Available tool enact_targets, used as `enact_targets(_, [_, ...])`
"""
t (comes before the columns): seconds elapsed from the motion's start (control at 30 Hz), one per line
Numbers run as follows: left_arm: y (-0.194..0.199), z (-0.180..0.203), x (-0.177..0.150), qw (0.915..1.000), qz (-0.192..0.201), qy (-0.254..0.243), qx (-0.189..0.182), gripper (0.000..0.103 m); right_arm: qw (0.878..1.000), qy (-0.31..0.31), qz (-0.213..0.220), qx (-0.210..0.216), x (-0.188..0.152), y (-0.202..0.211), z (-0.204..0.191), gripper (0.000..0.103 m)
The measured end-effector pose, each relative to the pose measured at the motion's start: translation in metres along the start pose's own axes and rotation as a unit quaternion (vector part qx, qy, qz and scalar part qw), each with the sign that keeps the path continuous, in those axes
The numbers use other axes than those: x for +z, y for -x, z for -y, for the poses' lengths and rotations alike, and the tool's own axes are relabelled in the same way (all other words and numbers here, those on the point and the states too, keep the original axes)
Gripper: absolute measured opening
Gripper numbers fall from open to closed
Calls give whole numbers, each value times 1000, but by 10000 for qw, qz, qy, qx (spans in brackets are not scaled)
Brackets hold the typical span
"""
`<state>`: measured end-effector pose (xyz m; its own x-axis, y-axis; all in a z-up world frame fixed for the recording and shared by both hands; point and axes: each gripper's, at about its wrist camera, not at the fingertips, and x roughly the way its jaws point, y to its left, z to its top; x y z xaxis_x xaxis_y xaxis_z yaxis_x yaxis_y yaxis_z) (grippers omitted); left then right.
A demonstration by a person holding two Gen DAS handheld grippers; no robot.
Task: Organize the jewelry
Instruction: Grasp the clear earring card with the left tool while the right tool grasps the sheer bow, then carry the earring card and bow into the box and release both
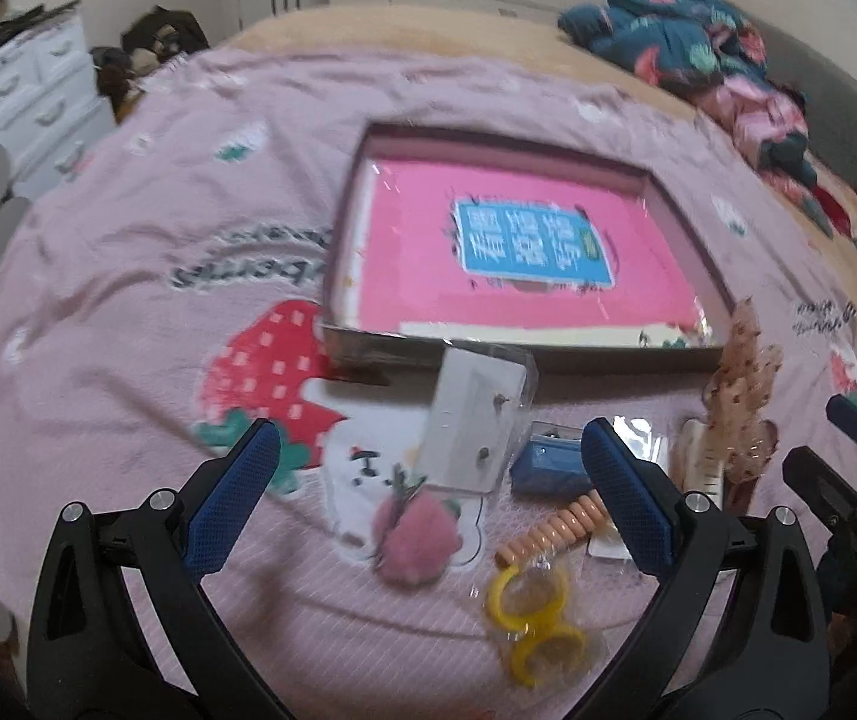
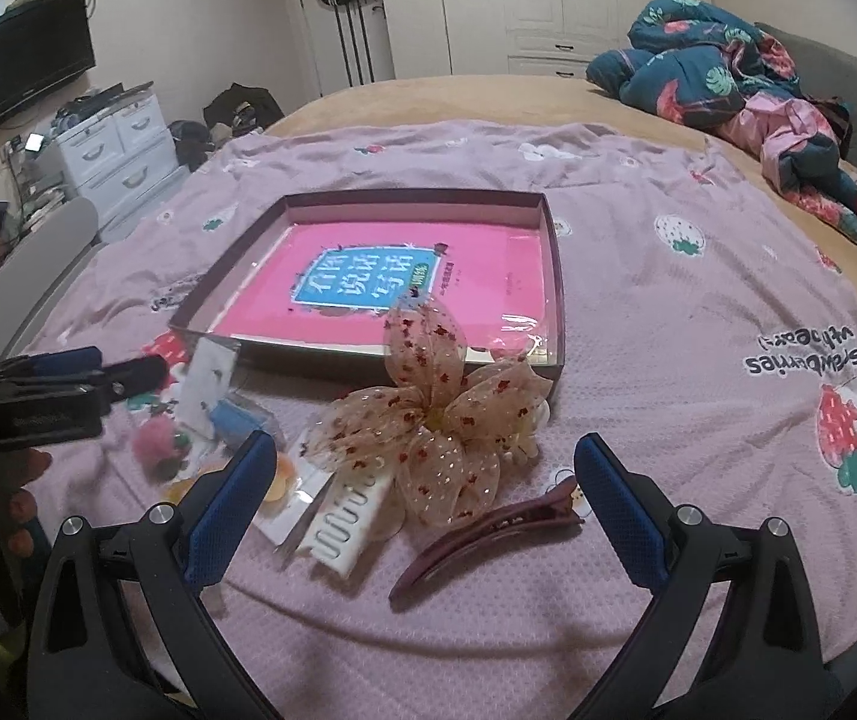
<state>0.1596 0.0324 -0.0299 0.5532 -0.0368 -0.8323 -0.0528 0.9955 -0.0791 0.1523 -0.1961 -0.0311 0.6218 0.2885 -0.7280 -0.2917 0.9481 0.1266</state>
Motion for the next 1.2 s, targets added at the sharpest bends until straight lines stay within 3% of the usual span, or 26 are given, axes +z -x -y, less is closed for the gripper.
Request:
enact_targets(0.17, [-30,-8,5,9990,-216,208,-338,94,9998,2,-185,44,-1,-21,0,98])
enact_targets(0.23, [-38,-9,6,9988,-256,216,-368,90,9996,-11,-255,94,-2,-28,0,84])
enact_targets(0.37, [-46,-8,7,9977,-312,211,-558,81,9991,-132,-372,144,-2,-41,2,72])
enact_targets(0.6, [-52,1,7,9972,-291,7,-691,44,9987,-139,-353,326,-4,-43,5,19])
enact_targets(0.63, [-52,2,7,9971,-276,-40,-709,35,9988,-155,-330,335,-4,-42,7,13])
enact_targets(0.73, [-52,6,6,9972,-229,-165,-686,31,9988,-168,-253,386,-5,-36,10,5])
enact_targets(1.2, [-10,13,15,9961,419,-348,-689,28,9984,-243,281,419,-5,16,38,2])
